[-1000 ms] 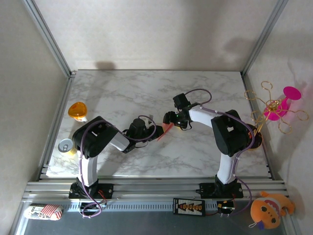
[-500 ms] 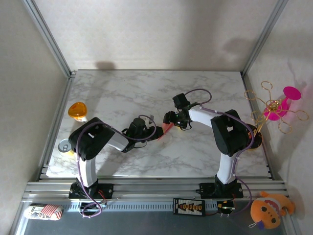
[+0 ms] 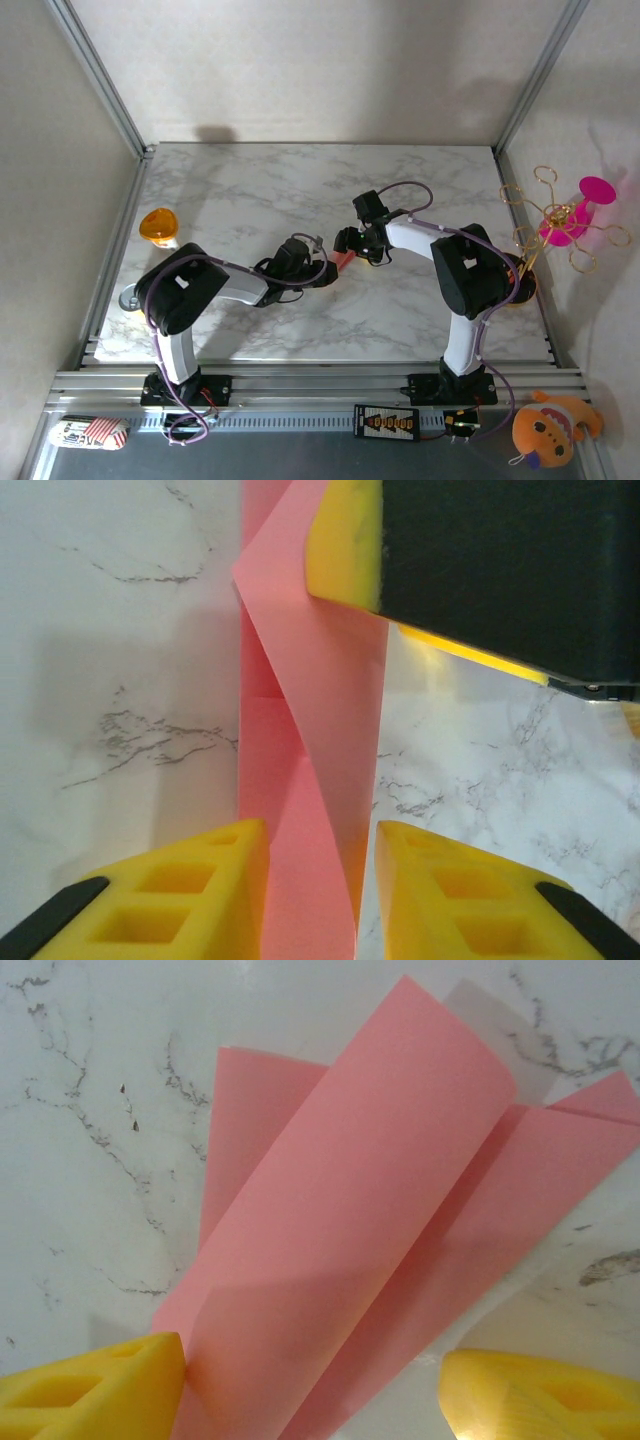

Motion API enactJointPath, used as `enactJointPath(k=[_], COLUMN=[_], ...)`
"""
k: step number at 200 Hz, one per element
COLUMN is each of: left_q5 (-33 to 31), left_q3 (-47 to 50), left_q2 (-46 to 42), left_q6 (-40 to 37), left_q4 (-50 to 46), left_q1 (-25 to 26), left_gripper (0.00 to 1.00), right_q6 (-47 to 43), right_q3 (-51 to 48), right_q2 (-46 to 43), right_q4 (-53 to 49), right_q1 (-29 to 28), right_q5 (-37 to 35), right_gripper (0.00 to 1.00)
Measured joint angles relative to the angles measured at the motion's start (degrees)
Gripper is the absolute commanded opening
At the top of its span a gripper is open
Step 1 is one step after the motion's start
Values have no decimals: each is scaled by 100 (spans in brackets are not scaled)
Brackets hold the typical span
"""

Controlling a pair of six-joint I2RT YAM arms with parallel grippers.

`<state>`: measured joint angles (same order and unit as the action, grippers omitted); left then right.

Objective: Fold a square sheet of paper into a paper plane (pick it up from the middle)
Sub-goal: Fold the wing for the fifth time at the center of the table.

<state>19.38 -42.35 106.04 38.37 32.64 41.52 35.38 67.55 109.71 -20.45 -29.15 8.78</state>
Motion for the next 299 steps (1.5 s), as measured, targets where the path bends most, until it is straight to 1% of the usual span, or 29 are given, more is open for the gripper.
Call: enactJointPath(k=[18,69,104,176,202,228,265,299], left_q5=[-61,-149,-188,-170,-98,-15,251,691], left_q3=[-59,-133,-149,-247,-354,-518,-592,-592], left_q2=[0,2,7,63,74,90,199,328], left_q6=[-92,-269,-308,-396,-455,-496,-363,-7], left_q4=[-129,-343,-428,-531,-686,-839,-874,-798], left_q1=[31,46,57,68,68,66,-11,-190], left_gripper=[32,22,18,10,5,0,0,0], right_q6=[0,2,2,0,-4,-39,-216,-516], right_q3=[0,2,2,-7,-11,-17,-195,-540], right_q2=[2,11,17,22,15,-2,-144,-308], right_q4=[0,-2,-2,2,4,9,232,673], right_q1=[0,0,2,2,7,24,125,372], right_q5=[0,-2,-4,-4,0,50,374,1023], right_gripper=[73,72,72,72,72,74,78,80])
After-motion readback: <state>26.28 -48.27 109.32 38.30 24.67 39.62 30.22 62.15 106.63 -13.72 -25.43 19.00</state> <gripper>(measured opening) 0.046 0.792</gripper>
